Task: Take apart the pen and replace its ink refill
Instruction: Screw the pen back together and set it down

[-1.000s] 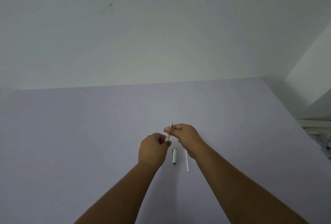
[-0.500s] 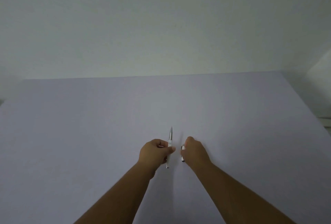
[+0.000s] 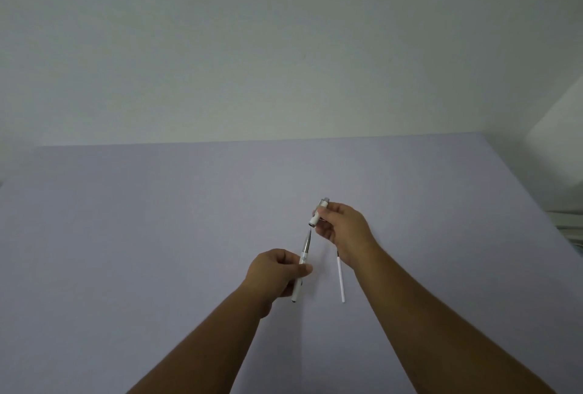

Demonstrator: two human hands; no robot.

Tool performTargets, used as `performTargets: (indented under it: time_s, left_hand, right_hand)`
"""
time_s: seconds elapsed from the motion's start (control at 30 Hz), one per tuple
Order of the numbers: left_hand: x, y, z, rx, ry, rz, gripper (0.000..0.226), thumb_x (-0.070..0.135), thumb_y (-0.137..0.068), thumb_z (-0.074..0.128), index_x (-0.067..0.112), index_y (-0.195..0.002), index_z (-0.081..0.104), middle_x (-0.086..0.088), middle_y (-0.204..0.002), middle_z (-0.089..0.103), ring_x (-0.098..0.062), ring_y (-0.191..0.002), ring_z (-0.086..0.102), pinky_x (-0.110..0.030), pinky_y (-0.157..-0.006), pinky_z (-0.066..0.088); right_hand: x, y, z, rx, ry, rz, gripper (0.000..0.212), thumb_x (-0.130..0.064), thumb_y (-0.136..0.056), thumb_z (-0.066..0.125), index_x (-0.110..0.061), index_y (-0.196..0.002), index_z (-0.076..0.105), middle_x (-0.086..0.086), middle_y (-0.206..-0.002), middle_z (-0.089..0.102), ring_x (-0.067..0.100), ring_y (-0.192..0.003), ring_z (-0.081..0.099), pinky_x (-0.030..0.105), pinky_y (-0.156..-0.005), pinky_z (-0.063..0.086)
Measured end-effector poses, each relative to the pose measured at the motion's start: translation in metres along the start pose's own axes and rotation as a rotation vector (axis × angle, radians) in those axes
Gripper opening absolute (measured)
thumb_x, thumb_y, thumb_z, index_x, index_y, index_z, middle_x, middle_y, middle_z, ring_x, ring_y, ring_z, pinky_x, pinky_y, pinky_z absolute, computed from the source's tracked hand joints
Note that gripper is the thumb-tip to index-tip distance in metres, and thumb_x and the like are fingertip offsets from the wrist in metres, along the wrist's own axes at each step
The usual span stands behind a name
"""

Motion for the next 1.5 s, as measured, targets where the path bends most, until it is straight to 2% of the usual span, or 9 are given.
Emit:
performTargets:
  time_s: [0.23,0.37,0.47,0.6,0.73,0.93,1.13,1.33,1.5]
  left_hand:
    - [0.008,0.007,0.007,-0.017,0.006,0.024,0.012,0.011,-0.077,0.077,0.01,-0.075,0.066,-0.012,-0.08,0.067,-0.023,-0.071,0.063,-0.028,-0.065,0.058]
    - [0.01,0.01,0.009,-0.016,0.005,0.025,0.011,0.012,-0.077,0.077,0.01,-0.076,0.066,-0.012,-0.081,0.068,-0.023,-0.073,0.063,-0.03,-0.067,0.058]
    - [0.009,0.011,0.01,-0.02,0.001,0.021,0.012,0.012,-0.076,0.078,0.009,-0.077,0.066,-0.011,-0.079,0.068,-0.022,-0.068,0.064,-0.026,-0.06,0.058]
    - [0.009,0.012,0.01,-0.018,-0.001,0.025,0.013,0.012,-0.076,0.078,0.008,-0.078,0.066,-0.012,-0.079,0.068,-0.022,-0.068,0.063,-0.025,-0.058,0.056]
    - [0.009,0.014,0.012,-0.028,-0.016,0.029,0.013,0.012,-0.076,0.078,0.007,-0.08,0.067,-0.012,-0.079,0.068,-0.022,-0.069,0.063,-0.027,-0.061,0.057]
    - [0.011,0.013,0.015,-0.013,-0.023,0.035,0.013,0.013,-0.077,0.077,0.006,-0.082,0.068,-0.01,-0.076,0.068,-0.02,-0.065,0.063,-0.026,-0.058,0.056]
    - [0.014,0.013,0.014,0.003,-0.009,0.059,0.012,0.012,-0.077,0.077,0.006,-0.08,0.067,-0.01,-0.075,0.067,-0.02,-0.064,0.062,-0.026,-0.059,0.057]
    - [0.014,0.007,0.015,0.063,0.0,0.091,0.013,0.012,-0.078,0.076,0.005,-0.08,0.065,-0.009,-0.072,0.065,-0.02,-0.062,0.06,-0.029,-0.061,0.056]
    - [0.005,0.001,0.02,0.105,0.024,0.097,0.012,0.011,-0.078,0.076,0.006,-0.077,0.064,-0.01,-0.071,0.064,-0.023,-0.066,0.058,-0.038,-0.073,0.056]
  right_hand:
    - [-0.001,0.012,-0.002,-0.056,0.221,-0.025,0.002,-0.011,-0.086,0.064,-0.011,-0.088,0.066,0.01,-0.084,0.07,0.021,-0.075,0.066,0.027,-0.066,0.052]
    - [-0.002,0.015,-0.007,0.019,0.157,-0.047,0.003,-0.012,-0.088,0.063,-0.012,-0.088,0.066,0.009,-0.081,0.07,0.021,-0.075,0.065,0.027,-0.069,0.055]
    - [-0.006,0.015,-0.013,0.053,0.045,-0.048,0.007,-0.011,-0.089,0.062,-0.013,-0.085,0.066,0.008,-0.079,0.069,0.019,-0.073,0.064,0.028,-0.069,0.055]
    - [-0.008,0.015,-0.013,0.021,0.063,-0.049,0.004,-0.01,-0.089,0.063,-0.011,-0.088,0.066,0.008,-0.08,0.069,0.019,-0.071,0.065,0.027,-0.067,0.054]
    - [-0.009,0.015,-0.018,0.069,0.053,-0.075,0.009,-0.013,-0.089,0.063,-0.009,-0.096,0.067,0.008,-0.084,0.07,0.02,-0.077,0.066,0.03,-0.074,0.055]
    - [-0.011,0.022,-0.014,-0.036,0.11,-0.083,0.005,-0.009,-0.088,0.063,-0.013,-0.086,0.065,0.008,-0.081,0.069,0.019,-0.073,0.066,0.028,-0.069,0.054]
    - [-0.004,0.027,-0.01,-0.115,0.192,-0.083,0.008,-0.009,-0.087,0.063,-0.011,-0.094,0.067,0.007,-0.082,0.07,0.018,-0.074,0.067,0.029,-0.072,0.057]
    - [0.001,0.029,-0.007,-0.191,0.259,-0.077,0.005,-0.01,-0.087,0.064,-0.012,-0.086,0.069,0.005,-0.078,0.07,0.014,-0.071,0.067,0.022,-0.065,0.056]
    - [0.004,0.024,-0.007,-0.187,0.314,-0.057,0.004,-0.012,-0.087,0.065,-0.014,-0.086,0.068,0.004,-0.081,0.07,0.014,-0.072,0.068,0.02,-0.065,0.057]
Point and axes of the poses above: each hand's wrist, its own y-axis away from the middle knuckle, its own z-axis out of the palm, x = y × z, the point moved 4 cm from there along -y, towards the middle knuckle
